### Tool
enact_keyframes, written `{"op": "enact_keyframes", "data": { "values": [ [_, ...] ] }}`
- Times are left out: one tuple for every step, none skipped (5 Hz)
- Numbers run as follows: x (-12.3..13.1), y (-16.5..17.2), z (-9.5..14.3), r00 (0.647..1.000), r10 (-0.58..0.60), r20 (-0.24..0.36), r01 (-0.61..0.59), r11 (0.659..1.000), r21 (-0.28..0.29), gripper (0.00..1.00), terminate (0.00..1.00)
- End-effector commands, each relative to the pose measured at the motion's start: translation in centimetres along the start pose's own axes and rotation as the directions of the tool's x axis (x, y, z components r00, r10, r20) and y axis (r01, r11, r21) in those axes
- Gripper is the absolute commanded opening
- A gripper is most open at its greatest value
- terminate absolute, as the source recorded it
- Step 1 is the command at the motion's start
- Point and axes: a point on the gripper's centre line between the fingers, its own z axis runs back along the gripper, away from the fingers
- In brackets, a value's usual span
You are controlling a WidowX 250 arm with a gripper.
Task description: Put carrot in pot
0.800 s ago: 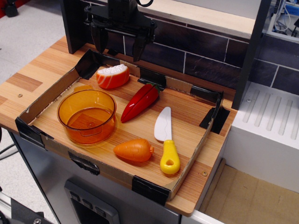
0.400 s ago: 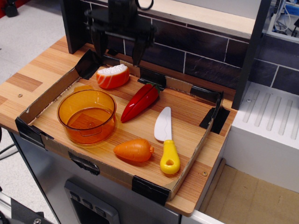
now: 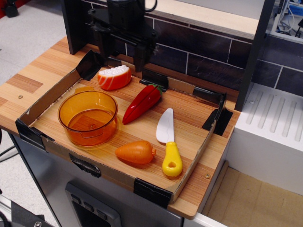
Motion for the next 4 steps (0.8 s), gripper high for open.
{"op": "enact_keyframes", "data": {
  "values": [
    [-3.9,-4.3,2.6,0.882,-0.47,-0.019,0.466,0.879,-0.1,1.0,0.0],
    [-5.5,-5.1,2.0,0.739,-0.673,0.001,0.667,0.733,-0.133,1.0,0.0],
    [-6.7,-5.6,0.6,0.543,-0.84,-0.009,0.83,0.538,-0.148,1.0,0.0],
    [-7.0,-5.7,-0.9,0.449,-0.894,-0.016,0.881,0.445,-0.158,1.0,0.0]
  ]
}}
